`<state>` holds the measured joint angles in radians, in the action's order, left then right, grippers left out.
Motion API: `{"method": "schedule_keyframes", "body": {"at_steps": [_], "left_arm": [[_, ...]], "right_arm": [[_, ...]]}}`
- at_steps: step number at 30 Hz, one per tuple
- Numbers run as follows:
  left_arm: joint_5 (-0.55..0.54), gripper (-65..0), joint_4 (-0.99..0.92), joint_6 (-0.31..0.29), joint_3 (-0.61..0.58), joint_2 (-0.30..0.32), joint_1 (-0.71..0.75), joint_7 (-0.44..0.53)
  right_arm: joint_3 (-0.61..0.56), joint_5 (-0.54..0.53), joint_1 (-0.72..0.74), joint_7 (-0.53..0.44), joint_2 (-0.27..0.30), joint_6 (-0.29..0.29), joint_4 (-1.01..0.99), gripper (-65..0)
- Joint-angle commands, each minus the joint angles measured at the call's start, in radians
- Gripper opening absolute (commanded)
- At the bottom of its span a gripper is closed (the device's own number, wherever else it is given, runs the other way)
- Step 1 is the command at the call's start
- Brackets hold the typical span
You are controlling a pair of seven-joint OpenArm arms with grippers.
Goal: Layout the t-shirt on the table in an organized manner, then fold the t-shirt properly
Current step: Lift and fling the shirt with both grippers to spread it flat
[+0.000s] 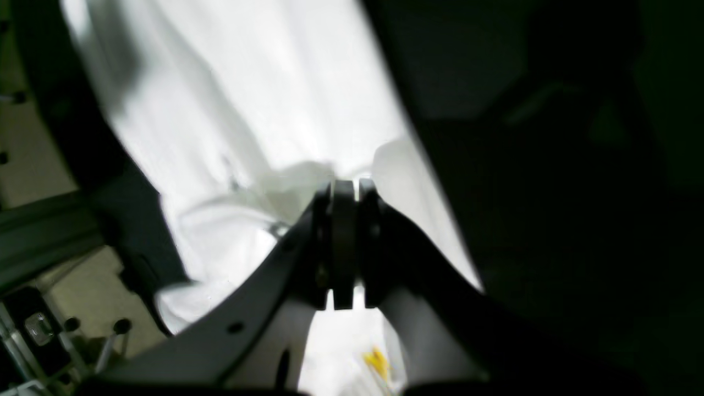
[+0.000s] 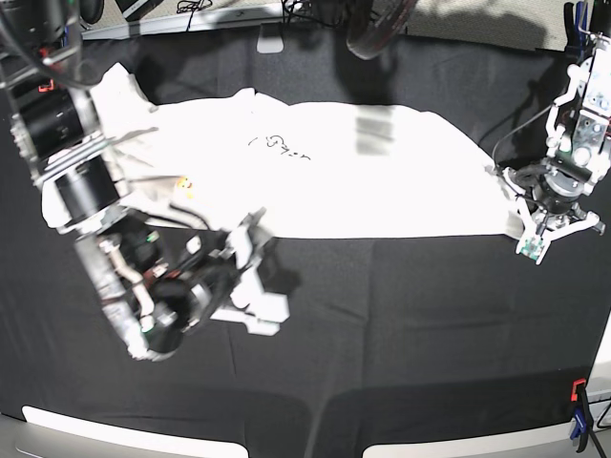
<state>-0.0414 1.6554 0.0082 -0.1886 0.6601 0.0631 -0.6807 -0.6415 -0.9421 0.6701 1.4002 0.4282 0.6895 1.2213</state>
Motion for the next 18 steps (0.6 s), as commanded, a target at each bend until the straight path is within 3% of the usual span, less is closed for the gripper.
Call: {"method": "schedule_keyframes", "body": {"at_steps": [1, 5, 8, 12, 16, 18], "left_arm": [[0.010, -65.0, 0.013, 0.023, 0.012, 0.019, -0.016, 0.023], [0.010, -65.0, 0.013, 0.023, 0.012, 0.019, -0.016, 0.062], [0.010, -65.0, 0.013, 0.023, 0.012, 0.019, -0.016, 0.126], [0.014, -65.0, 0.013, 0.023, 0.012, 0.020, -0.016, 0.273], [0.013, -65.0, 0.013, 0.023, 0.012, 0.019, -0.025, 0.384], [0.013, -65.0, 0.013, 0.023, 0.012, 0.019, -0.046, 0.395]], "right_arm": [[0.008, 0.033, 0.040, -0.025, 0.014, 0.009, 0.013, -65.0], [0.054, 0.209, 0.041, -0.136, 0.040, 0.008, 0.013, -65.0], [0.134, 0.282, 0.042, -0.196, 0.042, -0.037, 0.013, -65.0], [0.283, 0.317, 0.042, -0.312, 0.043, -0.095, 0.013, -65.0], [0.445, 0.327, 0.045, -0.360, 0.042, -0.100, 0.013, -65.0], [0.516, 0.356, 0.044, -0.372, 0.042, -0.100, 0.013, -65.0]]}}
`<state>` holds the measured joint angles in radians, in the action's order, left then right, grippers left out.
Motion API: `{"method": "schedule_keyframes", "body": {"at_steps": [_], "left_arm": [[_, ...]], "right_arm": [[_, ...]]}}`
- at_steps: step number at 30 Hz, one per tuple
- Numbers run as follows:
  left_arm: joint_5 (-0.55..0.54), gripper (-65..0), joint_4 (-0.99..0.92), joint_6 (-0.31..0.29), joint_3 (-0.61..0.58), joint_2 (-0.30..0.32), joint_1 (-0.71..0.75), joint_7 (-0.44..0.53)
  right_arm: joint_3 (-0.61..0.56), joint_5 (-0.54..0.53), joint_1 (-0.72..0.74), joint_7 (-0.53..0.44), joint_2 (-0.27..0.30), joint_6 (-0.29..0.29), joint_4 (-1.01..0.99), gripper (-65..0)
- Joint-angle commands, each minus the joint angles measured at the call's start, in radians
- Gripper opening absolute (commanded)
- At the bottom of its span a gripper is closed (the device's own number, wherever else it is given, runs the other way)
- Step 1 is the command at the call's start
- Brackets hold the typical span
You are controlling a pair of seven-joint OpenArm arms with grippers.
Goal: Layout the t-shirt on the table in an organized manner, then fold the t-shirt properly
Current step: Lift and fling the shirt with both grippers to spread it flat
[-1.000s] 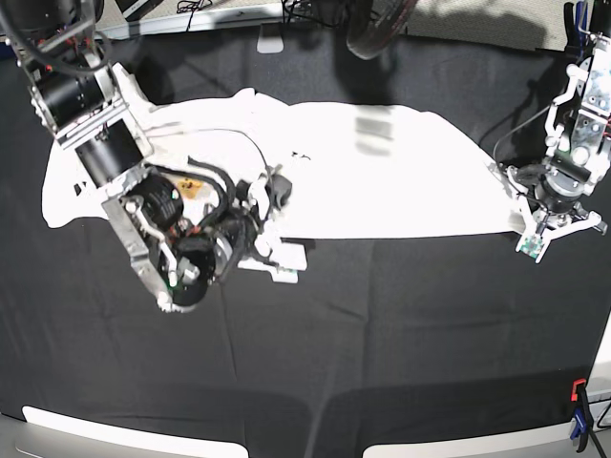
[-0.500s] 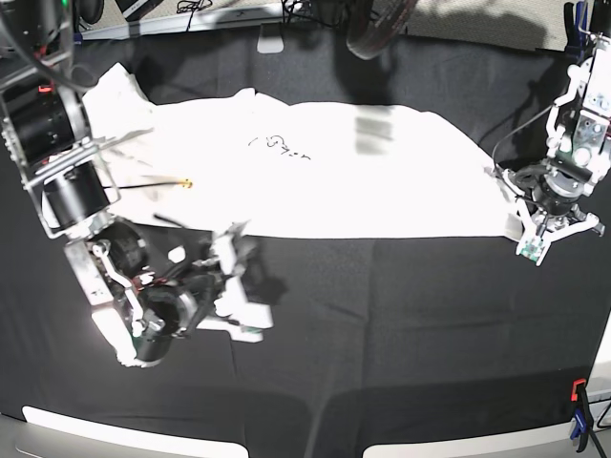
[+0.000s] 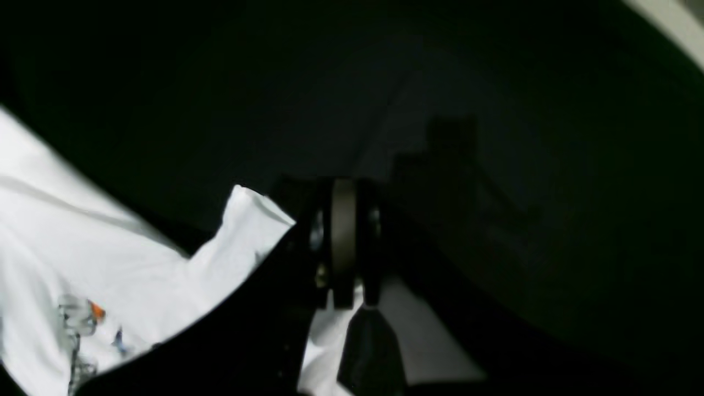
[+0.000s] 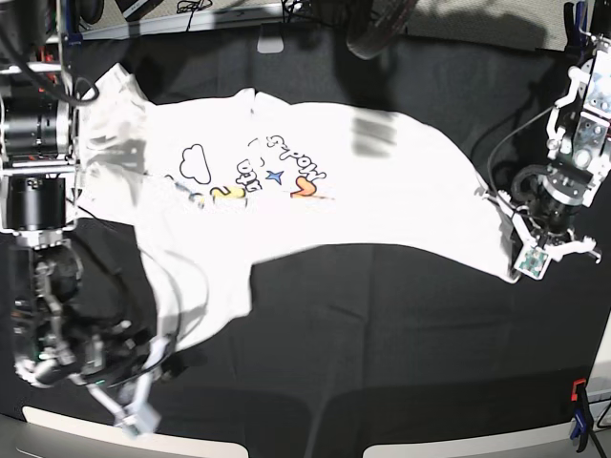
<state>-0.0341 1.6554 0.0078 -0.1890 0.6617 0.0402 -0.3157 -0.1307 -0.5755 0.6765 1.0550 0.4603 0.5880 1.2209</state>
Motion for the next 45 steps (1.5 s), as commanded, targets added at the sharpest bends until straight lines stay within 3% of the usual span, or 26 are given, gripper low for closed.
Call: {"method": "schedule_keyframes", "body": {"at_steps": [1, 8, 12, 15, 19, 25, 32, 37, 40, 43, 45], "left_arm": [[0.006, -65.0, 0.013, 0.023, 0.012, 0.018, -0.038, 0.029], [-0.055, -65.0, 0.013, 0.023, 0.012, 0.018, -0.187, 0.029], [-0.170, -65.0, 0.013, 0.019, 0.012, 0.018, -0.227, 0.029], [-0.185, -65.0, 0.010, 0.017, 0.010, 0.018, -0.226, 0.029], [-0.193, -65.0, -0.003, -0.032, 0.010, 0.018, -0.226, 0.027], [-0.289, -65.0, -0.097, -0.122, 0.010, 0.008, -0.227, 0.027], [-0.289, -65.0, -0.273, -0.133, 0.010, -0.077, -0.303, 0.033], [-0.284, -65.0, -0.413, -0.232, 0.010, -0.165, -0.398, 0.033], [-0.224, -65.0, -0.525, -0.244, 0.010, -0.214, -0.470, 0.043], [-0.192, -65.0, -0.642, -0.244, 0.010, -0.239, -0.543, 0.056], [-0.194, -65.0, -0.711, -0.244, 0.010, -0.246, -0.586, 0.056]], "right_arm": [[0.037, 0.005, 0.038, -0.030, 0.010, 0.002, 0.014, -65.0], [0.183, 0.152, 0.038, -0.086, 0.010, 0.002, 0.014, -65.0], [0.197, 0.179, 0.038, -0.107, 0.010, 0.002, 0.014, -65.0], [0.196, 0.185, 0.038, -0.143, 0.005, 0.002, 0.013, -65.0], [0.196, 0.277, 0.038, -0.208, -0.013, -0.016, 0.012, -65.0], [0.196, 0.349, 0.038, -0.256, -0.044, -0.047, 0.011, -65.0], [0.196, 0.397, 0.119, -0.301, -0.048, -0.081, -0.166, -65.0], [0.196, 0.399, 0.233, -0.367, -0.053, -0.081, -0.401, -65.0], [0.196, 0.450, 0.288, -0.425, -0.065, -0.082, -0.518, -65.0], [0.195, 0.502, 0.331, -0.443, -0.075, -0.151, -0.594, -65.0], [0.195, 0.521, 0.352, -0.466, -0.077, -0.156, -0.608, -65.0]]}}
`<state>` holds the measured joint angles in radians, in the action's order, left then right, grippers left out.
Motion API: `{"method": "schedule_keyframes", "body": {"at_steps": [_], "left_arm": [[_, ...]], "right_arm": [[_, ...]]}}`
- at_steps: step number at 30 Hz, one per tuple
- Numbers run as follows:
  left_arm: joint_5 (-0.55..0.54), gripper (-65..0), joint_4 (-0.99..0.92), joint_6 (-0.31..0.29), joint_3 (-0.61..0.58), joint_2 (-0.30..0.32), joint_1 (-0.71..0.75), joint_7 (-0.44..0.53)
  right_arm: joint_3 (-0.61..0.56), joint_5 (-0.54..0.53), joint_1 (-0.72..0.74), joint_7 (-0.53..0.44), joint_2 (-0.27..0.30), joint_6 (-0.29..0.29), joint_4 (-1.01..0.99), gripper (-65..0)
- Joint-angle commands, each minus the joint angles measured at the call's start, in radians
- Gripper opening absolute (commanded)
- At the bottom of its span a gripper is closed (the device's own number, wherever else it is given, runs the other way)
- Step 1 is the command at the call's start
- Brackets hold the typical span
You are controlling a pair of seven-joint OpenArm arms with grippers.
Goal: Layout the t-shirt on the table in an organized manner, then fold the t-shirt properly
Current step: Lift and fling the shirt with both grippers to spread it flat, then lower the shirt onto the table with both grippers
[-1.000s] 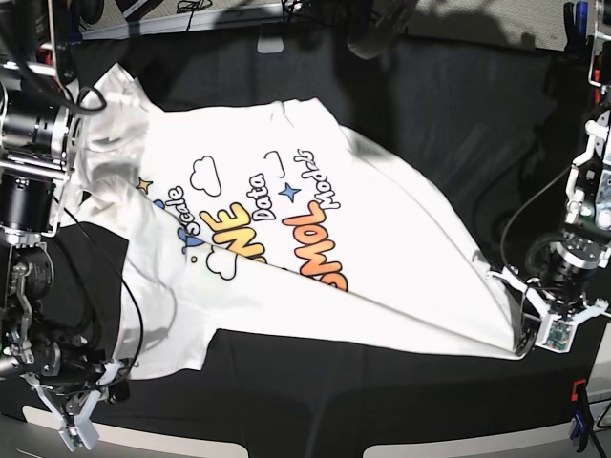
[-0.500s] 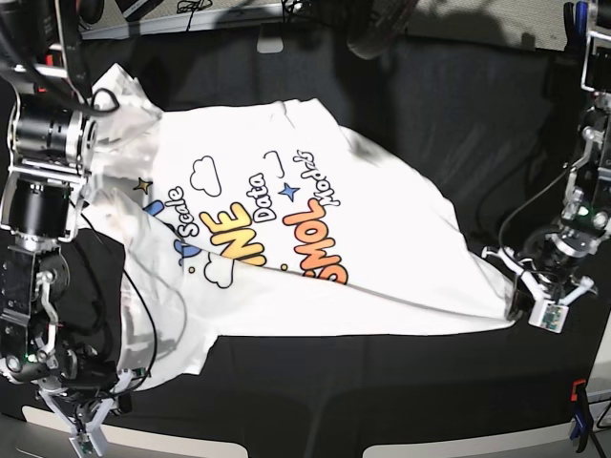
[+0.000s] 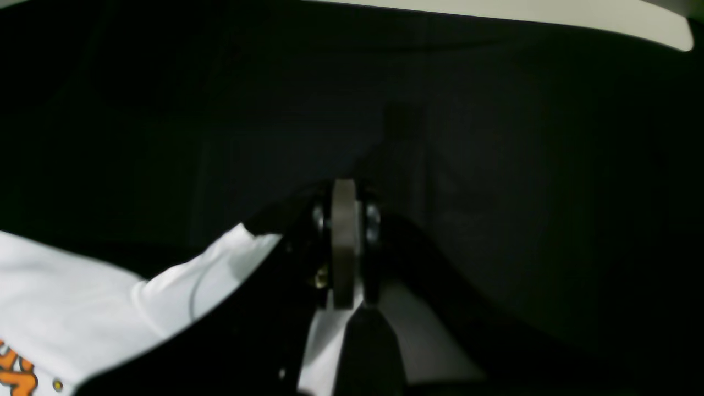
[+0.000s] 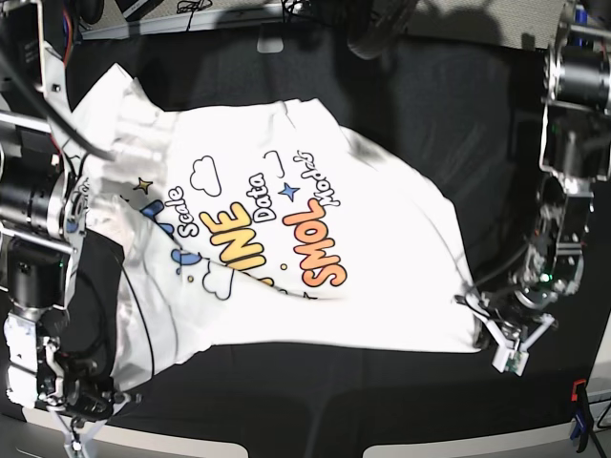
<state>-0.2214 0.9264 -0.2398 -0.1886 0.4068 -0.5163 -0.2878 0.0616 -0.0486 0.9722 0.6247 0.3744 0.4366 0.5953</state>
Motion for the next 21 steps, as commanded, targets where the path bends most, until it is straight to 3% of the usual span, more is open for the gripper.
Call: {"method": "schedule_keyframes", "body": {"at_steps": [1, 11, 17, 21], "left_arm": [[-0.007, -65.0, -0.010, 0.003, 0.009, 0.007, -0.047, 0.028], [-0.007, -65.0, -0.069, 0.003, 0.009, 0.006, -0.084, 0.028], [-0.008, -65.0, -0.069, 0.003, 0.009, 0.006, -0.084, 0.028], [-0.008, -65.0, -0.069, 0.003, 0.009, 0.003, -0.082, 0.029]], "right_arm": [[0.003, -0.005, 0.067, -0.042, 0.008, -0.004, 0.018, -65.0], [-0.005, -0.006, 0.158, -0.045, 0.002, -0.004, 0.018, -65.0], [-0.117, -0.002, 0.126, -0.055, -0.003, -0.007, 0.017, -65.0], [-0.171, -0.002, 0.057, -0.130, -0.018, -0.084, 0.016, -65.0]]}}
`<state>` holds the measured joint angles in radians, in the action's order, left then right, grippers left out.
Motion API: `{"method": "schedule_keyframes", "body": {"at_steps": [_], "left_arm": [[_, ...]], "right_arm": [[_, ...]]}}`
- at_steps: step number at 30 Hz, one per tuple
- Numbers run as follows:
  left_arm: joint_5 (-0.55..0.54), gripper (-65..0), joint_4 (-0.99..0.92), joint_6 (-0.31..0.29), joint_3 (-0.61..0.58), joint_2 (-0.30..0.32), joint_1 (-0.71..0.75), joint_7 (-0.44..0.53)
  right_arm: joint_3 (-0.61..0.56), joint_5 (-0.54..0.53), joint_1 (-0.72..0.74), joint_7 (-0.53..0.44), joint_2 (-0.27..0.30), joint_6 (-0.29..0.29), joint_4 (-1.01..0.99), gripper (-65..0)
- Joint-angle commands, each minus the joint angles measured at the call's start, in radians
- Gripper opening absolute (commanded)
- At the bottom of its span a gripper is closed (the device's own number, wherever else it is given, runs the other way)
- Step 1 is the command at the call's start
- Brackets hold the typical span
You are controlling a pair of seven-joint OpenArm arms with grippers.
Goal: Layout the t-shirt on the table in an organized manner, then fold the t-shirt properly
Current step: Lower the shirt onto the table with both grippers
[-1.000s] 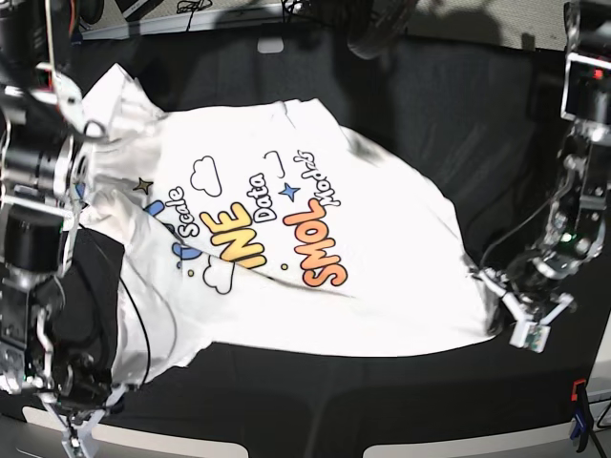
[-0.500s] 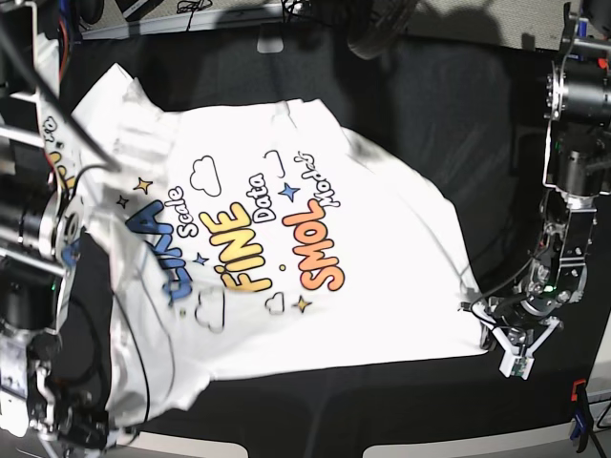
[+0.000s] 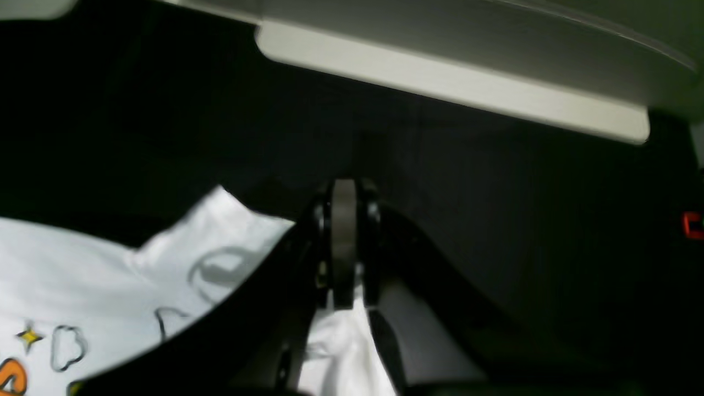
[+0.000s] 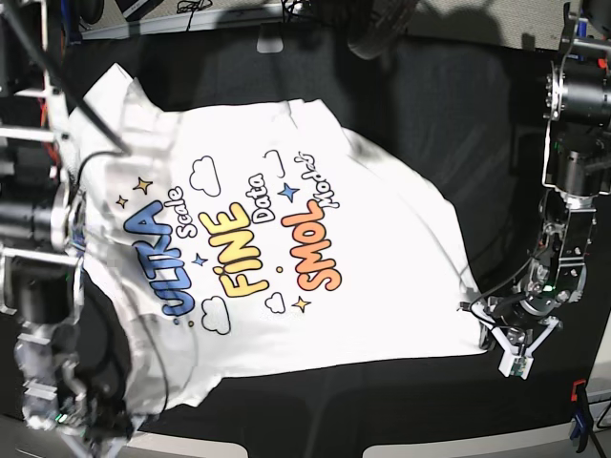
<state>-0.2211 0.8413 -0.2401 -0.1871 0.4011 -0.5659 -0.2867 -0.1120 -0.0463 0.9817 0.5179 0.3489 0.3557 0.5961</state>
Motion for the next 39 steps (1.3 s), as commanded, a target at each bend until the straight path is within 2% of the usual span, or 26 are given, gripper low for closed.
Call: {"method": "schedule_keyframes", "body": {"at_steps": [1, 4, 7, 13, 20, 24, 27, 29, 37, 39], "left_arm": [[-0.008, -65.0, 0.016, 0.004, 0.008, 0.008, -0.033, 0.031], [-0.008, -65.0, 0.016, 0.004, 0.008, 0.001, -0.033, 0.050], [-0.008, -65.0, 0.016, 0.003, 0.008, -0.010, -0.033, 0.050], [-0.008, -65.0, 0.016, 0.004, 0.008, -0.022, -0.033, 0.050], [-0.007, -65.0, 0.016, 0.004, 0.008, -0.021, -0.033, 0.049], [-0.007, -65.0, 0.016, 0.004, 0.008, -0.021, -0.033, 0.049], [-0.007, -65.0, 0.016, 0.004, 0.008, -0.021, -0.033, 0.048], [-0.007, -65.0, 0.016, 0.003, 0.008, -0.021, -0.033, 0.048], [-0.003, -65.0, 0.016, 0.004, 0.008, -0.021, -0.033, 0.050], [0.058, -65.0, 0.016, 0.003, 0.008, -0.021, -0.033, 0.073]], "right_arm": [[-0.004, -0.002, 0.028, -0.053, 0.001, -0.017, 0.015, -65.0], [-0.006, 0.098, -0.019, -0.143, -0.027, -0.071, 0.015, -65.0], [-0.006, 0.204, -0.032, -0.182, -0.045, -0.109, 0.015, -65.0], [-0.006, 0.205, -0.004, -0.217, -0.043, -0.156, 0.015, -65.0], [-0.006, 0.211, 0.035, -0.225, -0.044, -0.158, 0.015, -65.0], [-0.006, 0.212, 0.029, -0.275, -0.044, -0.153, 0.015, -64.3], [-0.006, 0.234, 0.029, -0.316, -0.044, -0.154, 0.015, -40.5], [-0.006, 0.234, 0.029, -0.326, -0.044, -0.154, 0.015, -31.9], [-0.006, 0.225, 0.029, -0.308, -0.044, -0.154, 0.015, -31.0], [-0.006, 0.225, 0.029, -0.291, -0.044, -0.154, 0.015, -31.0]]}}
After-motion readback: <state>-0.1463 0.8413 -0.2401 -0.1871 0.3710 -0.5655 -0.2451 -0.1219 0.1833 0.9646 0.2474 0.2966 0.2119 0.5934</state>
